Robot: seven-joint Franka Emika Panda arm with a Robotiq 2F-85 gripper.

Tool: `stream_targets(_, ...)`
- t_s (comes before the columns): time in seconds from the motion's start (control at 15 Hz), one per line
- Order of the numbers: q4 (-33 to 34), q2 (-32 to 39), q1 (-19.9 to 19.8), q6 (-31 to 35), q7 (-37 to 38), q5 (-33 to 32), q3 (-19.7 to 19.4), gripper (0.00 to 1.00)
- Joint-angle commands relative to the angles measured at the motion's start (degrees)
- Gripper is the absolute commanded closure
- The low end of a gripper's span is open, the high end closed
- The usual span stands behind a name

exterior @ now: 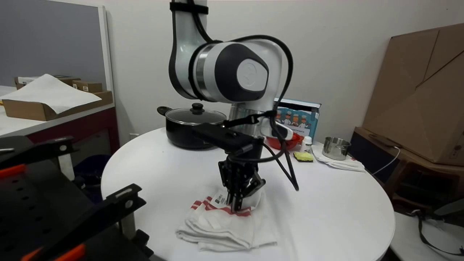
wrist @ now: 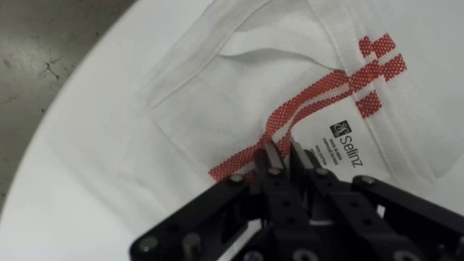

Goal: Use the towel to wipe the table

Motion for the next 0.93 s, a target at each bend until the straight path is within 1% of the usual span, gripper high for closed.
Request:
stream_targets(0.0,5.9,0.0,8.3,-4.1,1.8,-2.3,-1.2,0.96)
stream_targets(0.07,8.3,0.4,9.9,-5.5,2.0,-2.9,-1.3,0.96)
stream_targets(0.2,12.7,1.4,11.8,-8.0,1.7,-3.9,-1.2,0.96)
stream_targets(0.33,16.4,2.3,12.4,-10.2,1.2,-4.9,-0.8,0.96)
stream_targets(0.4,18.0,2.7,12.0,-11.1,0.9,-4.9,-0.3,0.97)
stream_targets(0.47,19.2,3.1,11.5,-11.8,0.9,-4.7,0.2,0.64)
stream_targets(0.53,20.2,3.4,11.1,-12.5,0.6,-4.7,0.4,0.63)
stream_targets(0.6,20.9,3.7,10.8,-12.8,0.5,-4.7,0.6,0.57)
stream_targets(0.67,21.3,3.8,10.5,-13.2,0.3,-4.7,0.7,0.50)
stream_targets(0.73,21.4,3.9,10.2,-13.5,0.1,-4.6,1.0,0.42)
stream_targets(0.87,20.0,2.8,8.9,-13.7,-1.9,-3.9,3.1,0.27)
